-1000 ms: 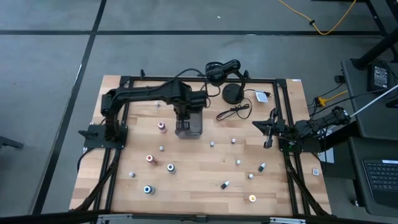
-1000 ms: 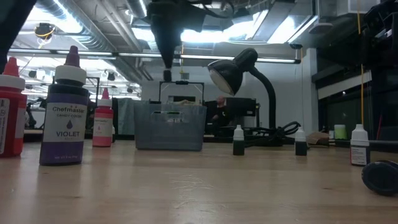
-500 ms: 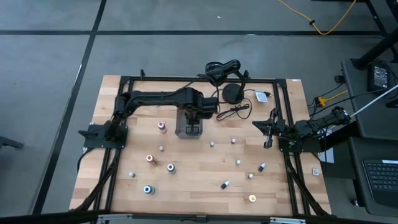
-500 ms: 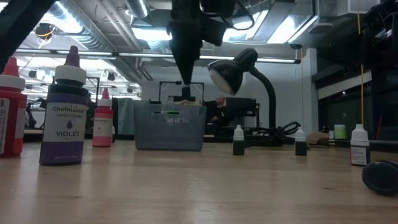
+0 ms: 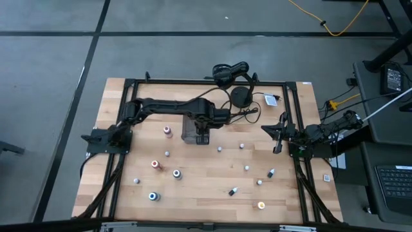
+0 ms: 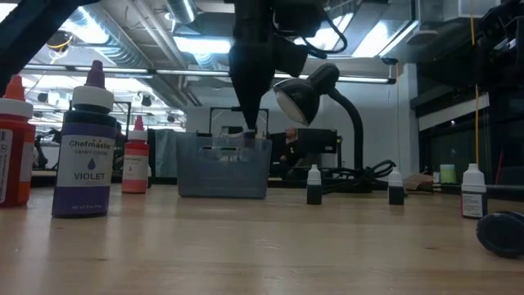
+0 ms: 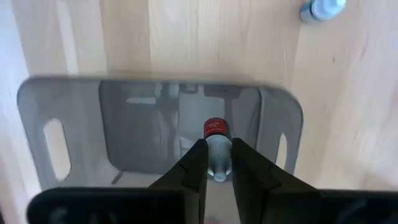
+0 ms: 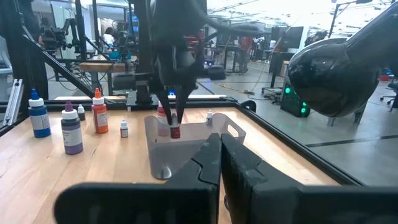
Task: Pick & Place food coloring
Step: Put the top small red food coloring bottle into the gray transparent bin
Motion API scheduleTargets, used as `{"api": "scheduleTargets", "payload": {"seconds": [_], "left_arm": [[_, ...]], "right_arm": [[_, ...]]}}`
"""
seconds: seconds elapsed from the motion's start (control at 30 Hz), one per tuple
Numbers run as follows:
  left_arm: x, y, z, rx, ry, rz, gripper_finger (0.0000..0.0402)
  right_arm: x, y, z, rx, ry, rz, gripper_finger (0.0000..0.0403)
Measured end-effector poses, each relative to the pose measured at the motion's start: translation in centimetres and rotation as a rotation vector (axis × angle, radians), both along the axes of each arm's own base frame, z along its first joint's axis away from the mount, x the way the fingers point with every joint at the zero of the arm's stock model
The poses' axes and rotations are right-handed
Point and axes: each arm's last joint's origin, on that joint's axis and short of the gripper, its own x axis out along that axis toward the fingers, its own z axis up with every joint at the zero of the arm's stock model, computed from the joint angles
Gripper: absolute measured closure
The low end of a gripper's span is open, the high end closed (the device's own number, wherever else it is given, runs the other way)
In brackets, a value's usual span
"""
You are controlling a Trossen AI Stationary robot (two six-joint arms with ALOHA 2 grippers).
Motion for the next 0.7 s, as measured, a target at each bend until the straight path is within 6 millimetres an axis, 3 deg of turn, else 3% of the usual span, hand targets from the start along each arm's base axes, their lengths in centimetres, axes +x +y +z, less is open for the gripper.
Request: {"api": "scheduleTargets", "payload": {"seconds": [0.7], "left_arm": [[0.6, -0.2, -3.3, -0.017, 0.065, 0.036, 0.0357]], "right_arm": [[0.0, 0.0, 0.0, 0.001, -0.001, 0.0, 0.0388]]}}
